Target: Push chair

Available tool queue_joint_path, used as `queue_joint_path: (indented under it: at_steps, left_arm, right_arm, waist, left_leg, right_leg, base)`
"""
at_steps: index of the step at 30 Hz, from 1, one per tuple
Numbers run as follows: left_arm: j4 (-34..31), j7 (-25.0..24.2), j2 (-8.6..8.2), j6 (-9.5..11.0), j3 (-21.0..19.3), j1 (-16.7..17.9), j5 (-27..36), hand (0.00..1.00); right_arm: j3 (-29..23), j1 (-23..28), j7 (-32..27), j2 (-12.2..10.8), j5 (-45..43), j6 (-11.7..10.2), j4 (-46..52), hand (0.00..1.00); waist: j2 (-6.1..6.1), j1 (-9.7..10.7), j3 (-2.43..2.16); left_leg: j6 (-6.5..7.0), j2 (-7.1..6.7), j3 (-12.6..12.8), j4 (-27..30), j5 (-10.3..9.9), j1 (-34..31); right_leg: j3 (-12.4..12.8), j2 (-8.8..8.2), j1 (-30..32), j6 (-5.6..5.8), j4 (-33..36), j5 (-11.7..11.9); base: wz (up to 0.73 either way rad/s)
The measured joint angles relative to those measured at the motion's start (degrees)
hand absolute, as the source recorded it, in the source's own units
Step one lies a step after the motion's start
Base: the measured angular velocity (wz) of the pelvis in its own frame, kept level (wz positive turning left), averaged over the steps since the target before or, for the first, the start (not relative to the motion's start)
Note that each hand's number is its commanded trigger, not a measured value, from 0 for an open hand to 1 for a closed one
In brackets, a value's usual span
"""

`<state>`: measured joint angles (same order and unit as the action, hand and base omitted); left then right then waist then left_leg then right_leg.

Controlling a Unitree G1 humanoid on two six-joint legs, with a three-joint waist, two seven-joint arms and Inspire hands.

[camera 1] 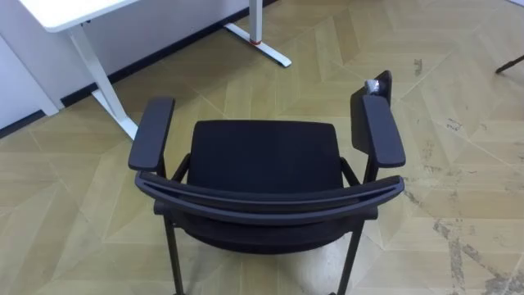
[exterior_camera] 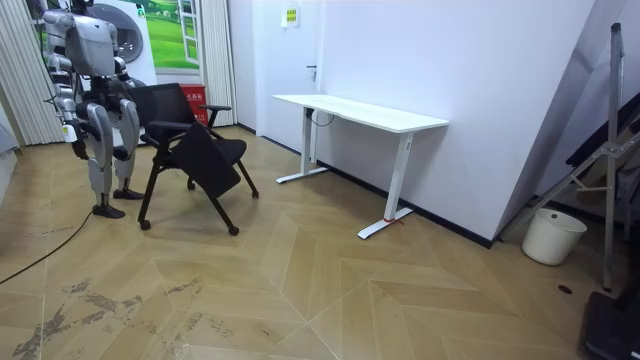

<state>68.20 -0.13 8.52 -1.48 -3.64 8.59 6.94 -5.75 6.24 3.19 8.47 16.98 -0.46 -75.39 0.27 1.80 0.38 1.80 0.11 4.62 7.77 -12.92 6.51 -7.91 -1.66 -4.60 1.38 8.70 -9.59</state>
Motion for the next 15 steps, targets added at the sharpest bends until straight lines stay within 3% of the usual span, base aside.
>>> queue_joint_path:
  at_steps: [8,15]
  left_arm:
    - [-0.02,2.16,-0.19,0.12,0.53,-0.07,0.03,0.0]
    - [-0.03,3.2,-0.41,0.11,0.54,-0.07,0.13,0.0]
  right_arm:
    - [0.02,-0.06,-0.61,-0.15,1.98,0.29,-0.81,0.0]
    - [0.02,0.14,-0.59,-0.24,5.26,1.37,-1.21,0.0]
  waist:
    - [-0.43,0.04,0.09]
    - [-0.53,0.14,-0.1]
  left_leg:
    - [0.0,-0.01,-0.02,-0.02,0.0,-0.02]
    - [0.0,-0.03,-0.01,-0.03,0.0,-0.24]
  right_leg:
    - [-0.01,0.02,0.04,0.0,0.0,0.0]
    - [0.05,0.03,0.35,0.0,0.0,0.0]
  base:
    - [0.0]
    - [0.0]
